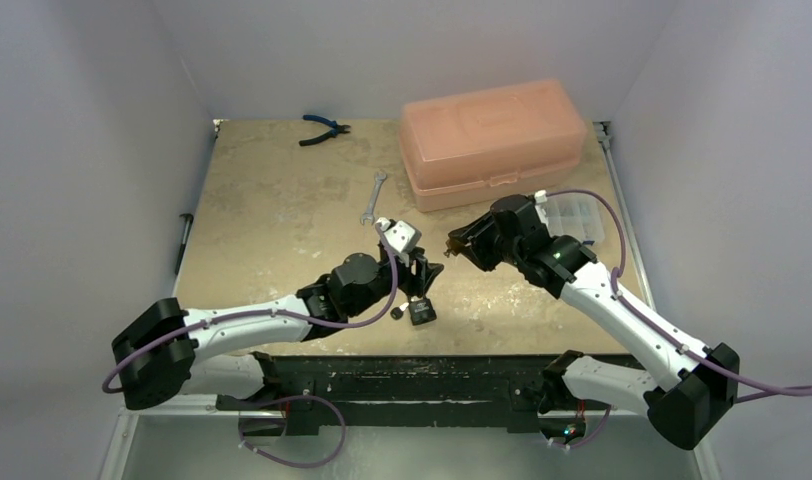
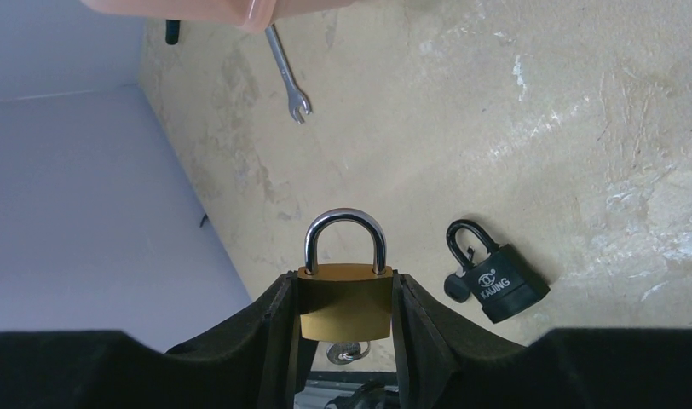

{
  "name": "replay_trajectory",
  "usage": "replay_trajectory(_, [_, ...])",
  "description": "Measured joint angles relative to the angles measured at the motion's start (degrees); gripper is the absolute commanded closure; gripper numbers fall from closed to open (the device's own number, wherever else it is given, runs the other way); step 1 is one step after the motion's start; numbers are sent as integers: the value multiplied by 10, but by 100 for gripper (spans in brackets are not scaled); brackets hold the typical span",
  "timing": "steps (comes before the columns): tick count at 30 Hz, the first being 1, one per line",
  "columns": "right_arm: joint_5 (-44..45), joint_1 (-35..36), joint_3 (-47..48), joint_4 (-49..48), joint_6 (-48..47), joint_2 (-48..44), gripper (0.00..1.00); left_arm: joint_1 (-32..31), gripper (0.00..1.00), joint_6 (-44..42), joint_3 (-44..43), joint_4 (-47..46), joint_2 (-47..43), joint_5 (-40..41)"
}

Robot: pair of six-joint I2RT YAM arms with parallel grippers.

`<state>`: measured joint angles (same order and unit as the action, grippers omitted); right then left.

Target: Unlock with the key

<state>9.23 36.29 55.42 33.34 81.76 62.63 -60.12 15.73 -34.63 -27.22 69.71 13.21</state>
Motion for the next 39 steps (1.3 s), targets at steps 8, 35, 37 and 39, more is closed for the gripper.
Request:
replay_trajectory(8, [0, 2, 2, 0, -4, 0, 100, 0, 37, 8, -17, -55, 36, -19])
replay_trajectory(35, [-4, 2, 2, 0, -14, -6, 100, 0, 61, 26, -46, -95, 84, -12])
replay_trajectory(37, [-5, 2, 2, 0, -14, -7, 100, 0, 58, 28, -46, -95, 84, -10])
replay_trajectory(39, [-5, 2, 2, 0, -14, -8, 100, 0, 57, 30, -46, -95, 84, -10])
